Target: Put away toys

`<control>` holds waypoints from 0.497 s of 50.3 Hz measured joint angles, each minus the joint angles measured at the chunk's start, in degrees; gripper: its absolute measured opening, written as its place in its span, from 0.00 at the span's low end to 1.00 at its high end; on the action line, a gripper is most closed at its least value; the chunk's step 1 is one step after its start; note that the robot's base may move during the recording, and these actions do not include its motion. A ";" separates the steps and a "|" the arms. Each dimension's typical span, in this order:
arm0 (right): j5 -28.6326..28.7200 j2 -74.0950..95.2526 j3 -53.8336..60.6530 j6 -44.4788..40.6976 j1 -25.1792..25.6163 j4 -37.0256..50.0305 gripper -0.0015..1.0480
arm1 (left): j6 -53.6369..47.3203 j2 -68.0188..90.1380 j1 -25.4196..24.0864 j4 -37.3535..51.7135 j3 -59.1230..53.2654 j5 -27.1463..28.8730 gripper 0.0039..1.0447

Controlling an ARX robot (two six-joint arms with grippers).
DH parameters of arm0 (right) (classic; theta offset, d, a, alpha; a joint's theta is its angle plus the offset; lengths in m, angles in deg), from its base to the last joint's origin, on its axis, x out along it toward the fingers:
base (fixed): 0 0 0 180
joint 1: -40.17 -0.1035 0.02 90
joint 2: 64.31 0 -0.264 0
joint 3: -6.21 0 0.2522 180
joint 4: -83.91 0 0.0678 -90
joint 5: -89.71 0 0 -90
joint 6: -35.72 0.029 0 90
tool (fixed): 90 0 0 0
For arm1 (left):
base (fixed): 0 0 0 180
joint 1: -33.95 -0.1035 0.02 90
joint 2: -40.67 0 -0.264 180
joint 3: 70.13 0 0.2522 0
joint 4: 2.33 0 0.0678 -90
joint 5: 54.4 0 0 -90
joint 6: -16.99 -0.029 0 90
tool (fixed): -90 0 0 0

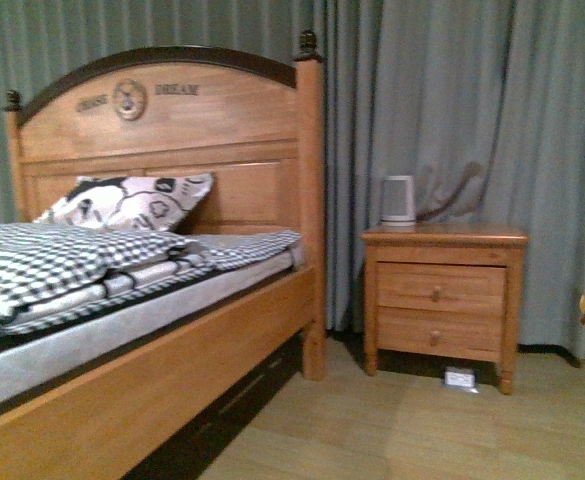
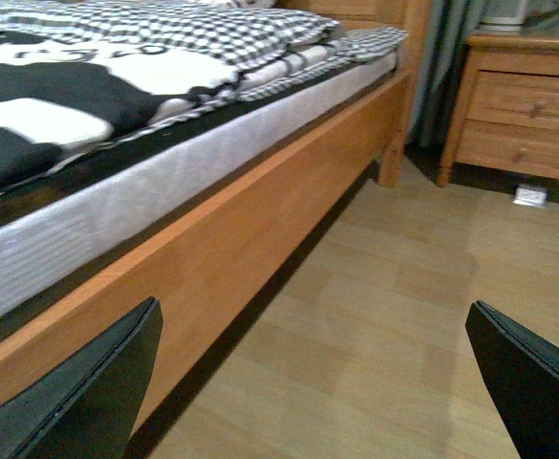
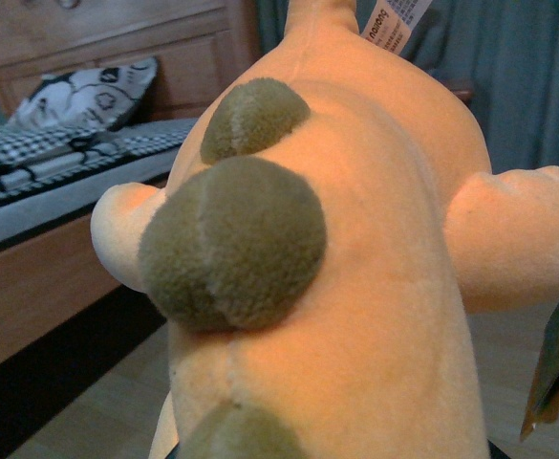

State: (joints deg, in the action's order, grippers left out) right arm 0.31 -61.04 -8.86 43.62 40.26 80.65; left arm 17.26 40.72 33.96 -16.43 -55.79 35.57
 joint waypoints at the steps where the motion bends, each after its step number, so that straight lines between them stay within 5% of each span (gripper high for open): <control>1: 0.00 0.02 0.00 0.00 0.00 0.00 0.19 | 0.00 0.00 0.00 0.00 0.00 0.04 0.95; 25: -0.63 -0.04 0.00 0.00 0.11 0.00 0.19 | 0.00 0.04 0.00 0.00 0.00 -0.28 0.95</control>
State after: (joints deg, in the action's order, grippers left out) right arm -0.33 -61.09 -8.86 43.62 40.37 80.65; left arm 17.26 40.77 33.96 -16.43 -55.79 35.28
